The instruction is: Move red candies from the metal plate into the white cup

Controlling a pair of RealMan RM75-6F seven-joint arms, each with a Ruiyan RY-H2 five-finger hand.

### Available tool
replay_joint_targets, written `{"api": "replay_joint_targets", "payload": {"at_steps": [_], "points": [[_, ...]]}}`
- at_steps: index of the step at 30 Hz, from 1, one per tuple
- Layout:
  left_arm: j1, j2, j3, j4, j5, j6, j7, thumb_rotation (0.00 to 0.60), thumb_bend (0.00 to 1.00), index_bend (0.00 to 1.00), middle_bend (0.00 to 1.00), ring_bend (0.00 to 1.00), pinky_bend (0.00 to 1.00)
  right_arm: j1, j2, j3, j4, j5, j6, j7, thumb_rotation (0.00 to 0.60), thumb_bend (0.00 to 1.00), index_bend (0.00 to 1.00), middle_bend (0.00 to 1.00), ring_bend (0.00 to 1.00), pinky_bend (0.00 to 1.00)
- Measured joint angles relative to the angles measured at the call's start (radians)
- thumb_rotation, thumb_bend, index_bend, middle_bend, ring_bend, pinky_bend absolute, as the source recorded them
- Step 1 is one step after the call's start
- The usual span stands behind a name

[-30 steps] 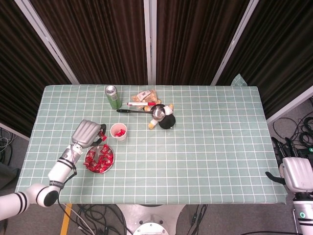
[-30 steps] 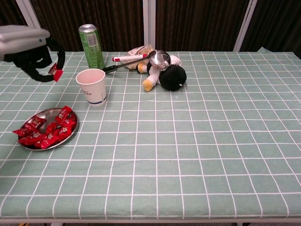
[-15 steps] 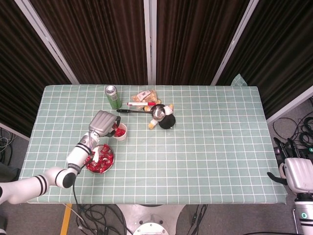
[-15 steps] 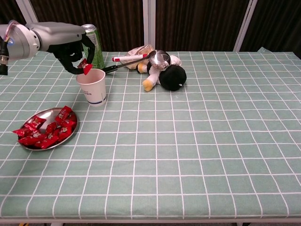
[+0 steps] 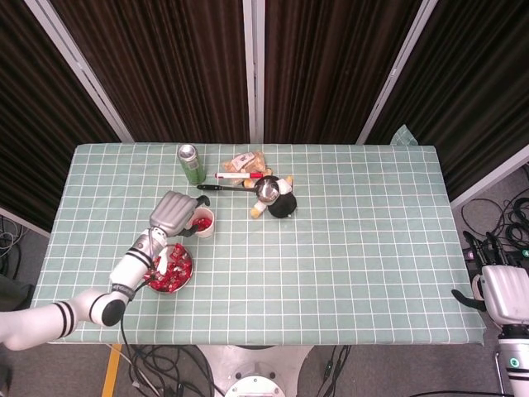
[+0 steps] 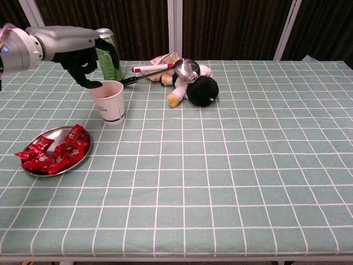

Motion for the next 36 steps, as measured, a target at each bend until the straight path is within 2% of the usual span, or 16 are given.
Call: {"api": "replay_joint_targets", "payload": {"at_steps": [5,9,14,19,24,36], "points": [[0.082,0.058,0.026,-0.072,0.095,0.114,-0.068,0.6,0.33,0.4,0.96,0.94,1.0,-0.001,0.002,-0.001,-0.003,-0.008,0.005,0.001,0.6,0.02,0.03,0.18,0.0,0.24],[0.157,0.094,0.083,-0.097,0.174,0.173,-0.125,0.6,0.33,0.44,0.96,0.94,1.0,-0.003,0.004,-0.004,-0.008,-0.016,0.011,0.0,0.6,0.02,0.02,0.18,0.0,0.24],[0.208,0.104,0.164,-0.086,0.213,0.179,-0.122,0.6,0.33,0.46,0.96,0.94,1.0,-0.004,0.006,-0.007,-0.014,-0.027,0.016,-0.003,0.6,0.02,0.03,0.18,0.0,0.24],[0.219,0.077,0.206,-0.043,0.204,0.132,-0.054,0.6,0.33,0.47,0.96,0.94,1.0,-0.002,0.005,-0.009,-0.018,-0.033,0.015,-0.006,0.6,0.02,0.02,0.18,0.0,0.24],[0.221,0.035,0.21,0.005,0.184,0.098,-0.034,0.6,0.32,0.47,0.97,0.94,1.0,-0.001,0.006,-0.01,-0.02,-0.033,0.014,-0.01,0.6,0.02,0.03,0.18,0.0,0.25],[0.195,-0.074,0.17,0.133,0.193,0.063,-0.058,0.6,0.3,0.47,0.97,0.94,1.0,-0.006,0.01,-0.009,-0.025,-0.022,0.015,-0.016,0.6,0.02,0.02,0.18,0.0,0.25]]}}
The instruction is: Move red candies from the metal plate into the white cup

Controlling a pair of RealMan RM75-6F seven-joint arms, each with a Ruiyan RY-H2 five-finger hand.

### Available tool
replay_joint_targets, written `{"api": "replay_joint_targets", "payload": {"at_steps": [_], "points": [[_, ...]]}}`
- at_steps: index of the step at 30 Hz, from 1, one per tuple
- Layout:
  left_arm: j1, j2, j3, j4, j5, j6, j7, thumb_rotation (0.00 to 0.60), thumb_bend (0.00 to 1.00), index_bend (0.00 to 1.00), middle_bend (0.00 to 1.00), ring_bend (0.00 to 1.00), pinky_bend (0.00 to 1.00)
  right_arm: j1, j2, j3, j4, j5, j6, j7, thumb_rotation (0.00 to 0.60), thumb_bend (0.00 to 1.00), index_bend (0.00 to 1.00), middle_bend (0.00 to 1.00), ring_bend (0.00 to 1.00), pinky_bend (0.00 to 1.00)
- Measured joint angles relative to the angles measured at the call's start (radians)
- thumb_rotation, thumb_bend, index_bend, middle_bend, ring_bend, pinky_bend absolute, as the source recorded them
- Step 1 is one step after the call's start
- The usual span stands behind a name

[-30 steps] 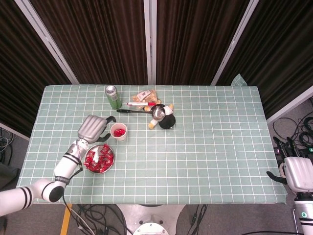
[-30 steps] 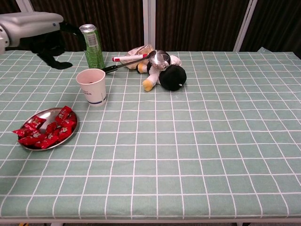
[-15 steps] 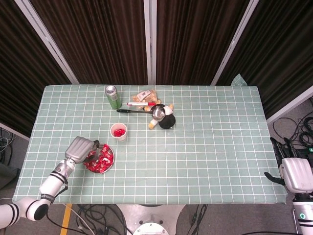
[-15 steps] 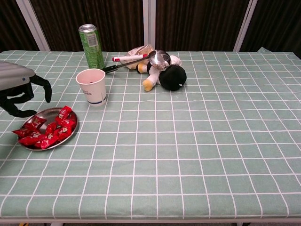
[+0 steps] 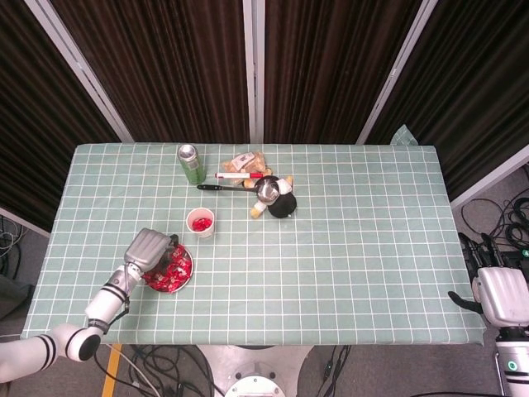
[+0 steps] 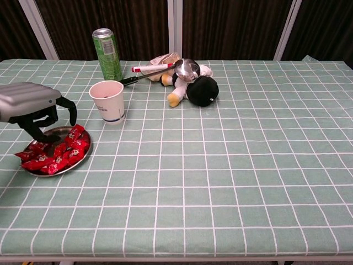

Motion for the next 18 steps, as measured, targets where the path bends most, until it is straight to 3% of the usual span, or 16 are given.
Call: {"api": "replay_joint_targets", "payload": {"at_steps": [8,18], "points": [[-0.003,-0.05,-0.01,0.074,0.038,0.001,-0.041,0.6,0.28,0.47,0.97,0.94,1.0,0.002,0.0,0.001,-0.003,0.003,-0.004,-0.004,0.6,0.02,0.02,0.18,0.01,0.25],[-0.006,-0.054,-0.005,0.084,0.048,-0.028,-0.04,0.6,0.28,0.49,0.97,0.94,1.0,0.002,0.002,0.004,-0.007,0.012,-0.006,-0.009,0.6,0.02,0.02,0.18,0.0,0.25]]}}
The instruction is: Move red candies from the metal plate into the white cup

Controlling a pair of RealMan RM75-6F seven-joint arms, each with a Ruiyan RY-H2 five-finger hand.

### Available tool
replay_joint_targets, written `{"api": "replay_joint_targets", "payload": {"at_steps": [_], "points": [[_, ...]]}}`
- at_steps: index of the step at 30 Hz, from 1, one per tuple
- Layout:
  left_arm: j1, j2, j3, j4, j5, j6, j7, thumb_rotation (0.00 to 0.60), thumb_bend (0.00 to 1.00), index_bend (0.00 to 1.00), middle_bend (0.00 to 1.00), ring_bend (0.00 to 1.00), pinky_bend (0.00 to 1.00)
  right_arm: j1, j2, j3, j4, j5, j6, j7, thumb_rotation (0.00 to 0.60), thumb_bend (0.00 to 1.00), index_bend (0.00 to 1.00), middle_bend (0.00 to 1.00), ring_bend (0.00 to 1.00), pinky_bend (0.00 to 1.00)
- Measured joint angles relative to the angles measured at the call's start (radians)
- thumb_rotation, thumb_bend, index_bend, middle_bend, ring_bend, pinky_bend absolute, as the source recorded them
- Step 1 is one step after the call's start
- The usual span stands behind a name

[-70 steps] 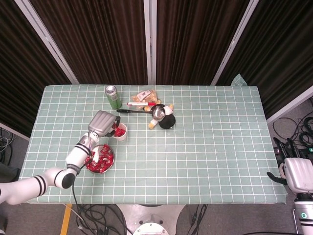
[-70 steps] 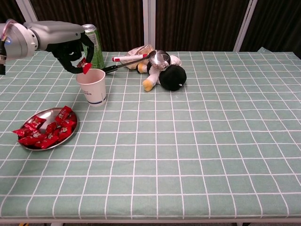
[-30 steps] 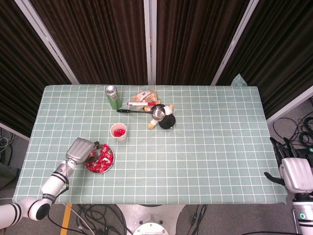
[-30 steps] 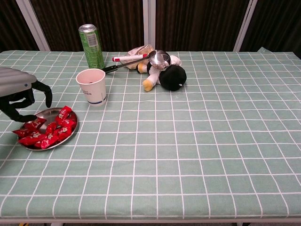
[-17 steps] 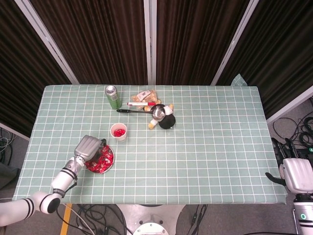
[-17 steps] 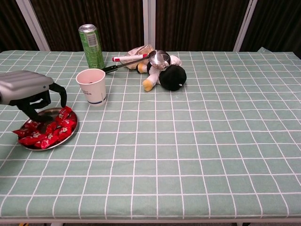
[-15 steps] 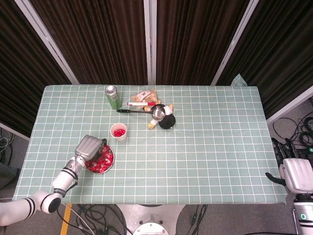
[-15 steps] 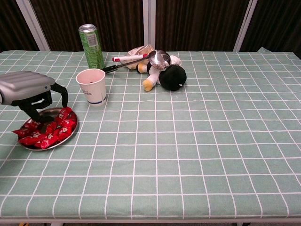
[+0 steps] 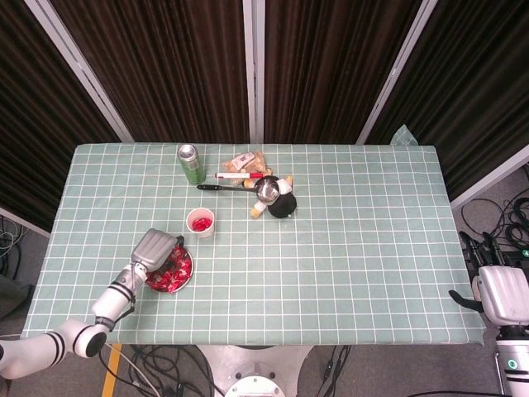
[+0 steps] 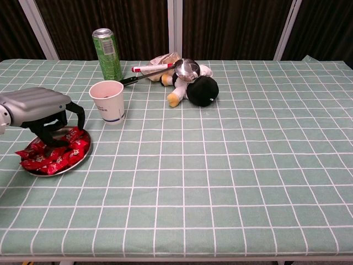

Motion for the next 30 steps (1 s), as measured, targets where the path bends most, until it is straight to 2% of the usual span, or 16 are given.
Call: {"api": "replay_joint_targets", "payload": {"at_steps": [11,30], "points": [[-0.003,-0.016,-0.004,0.031,-0.015,-0.017,0.042,0.6,0.28,0.48,0.97,0.94,1.0,-0.002,0.002,0.0,-0.004,0.003,0.002,-0.005,0.6,0.02,0.03,0.18,0.0,0.25],[0.004,0.012,-0.011,0.005,-0.044,-0.019,0.104,0.6,0.28,0.47,0.97,0.94,1.0,-0.003,0.002,-0.002,-0.009,0.001,0.002,-0.011,0.6,0.02,0.02,0.18,0.01,0.25]]}}
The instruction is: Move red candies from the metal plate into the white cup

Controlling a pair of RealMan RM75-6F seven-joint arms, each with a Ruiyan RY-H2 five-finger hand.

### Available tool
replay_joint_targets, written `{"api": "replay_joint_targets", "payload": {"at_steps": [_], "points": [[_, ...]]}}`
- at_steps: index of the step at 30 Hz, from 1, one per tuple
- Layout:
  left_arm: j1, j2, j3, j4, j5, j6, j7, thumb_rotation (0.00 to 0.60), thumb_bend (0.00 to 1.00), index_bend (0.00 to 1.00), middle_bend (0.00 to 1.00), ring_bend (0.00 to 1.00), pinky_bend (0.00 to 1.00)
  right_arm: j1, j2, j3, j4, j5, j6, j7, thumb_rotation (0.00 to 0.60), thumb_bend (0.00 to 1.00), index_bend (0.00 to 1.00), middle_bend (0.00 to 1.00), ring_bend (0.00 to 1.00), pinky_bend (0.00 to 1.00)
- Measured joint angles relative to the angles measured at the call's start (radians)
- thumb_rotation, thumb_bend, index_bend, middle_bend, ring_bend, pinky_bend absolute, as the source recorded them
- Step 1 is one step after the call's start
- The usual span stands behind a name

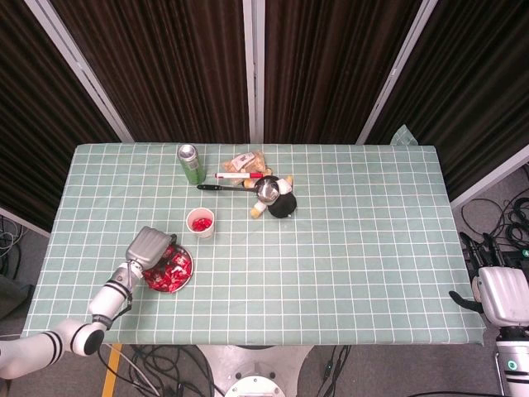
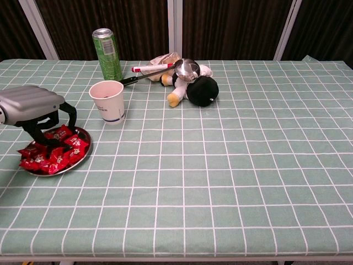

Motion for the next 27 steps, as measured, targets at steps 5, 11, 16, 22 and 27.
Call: {"api": "replay_joint_targets", "payload": {"at_steps": [5,11,16,22,27], "points": [[0.002,0.013,0.0,-0.016,-0.006,0.001,0.015,0.6,0.28,0.46,0.97,0.94,1.0,-0.002,0.0,-0.001,0.0,-0.005,0.005,0.001,0.6,0.02,0.02,0.19,0.0,0.26],[0.002,0.023,0.0,-0.023,-0.018,-0.004,0.031,0.6,0.28,0.46,0.97,0.94,1.0,0.001,0.002,0.001,-0.003,0.001,-0.002,0.0,0.6,0.02,0.02,0.19,0.0,0.26],[-0.001,0.02,0.002,-0.016,-0.029,-0.021,0.035,0.6,0.28,0.48,0.97,0.94,1.0,-0.002,0.0,-0.001,0.001,-0.002,0.003,0.003,0.6,0.02,0.02,0.19,0.0,0.26],[-0.004,0.014,0.0,-0.001,-0.032,-0.027,0.03,0.6,0.3,0.52,0.97,0.94,1.0,-0.001,0.002,0.001,-0.002,0.002,0.0,0.0,0.6,0.02,0.02,0.19,0.0,0.27],[-0.006,0.008,0.001,0.014,-0.033,-0.035,0.025,0.6,0.32,0.58,0.97,0.94,1.0,-0.004,0.002,-0.001,-0.001,-0.002,0.005,0.002,0.6,0.02,0.02,0.19,0.01,0.27]]}}
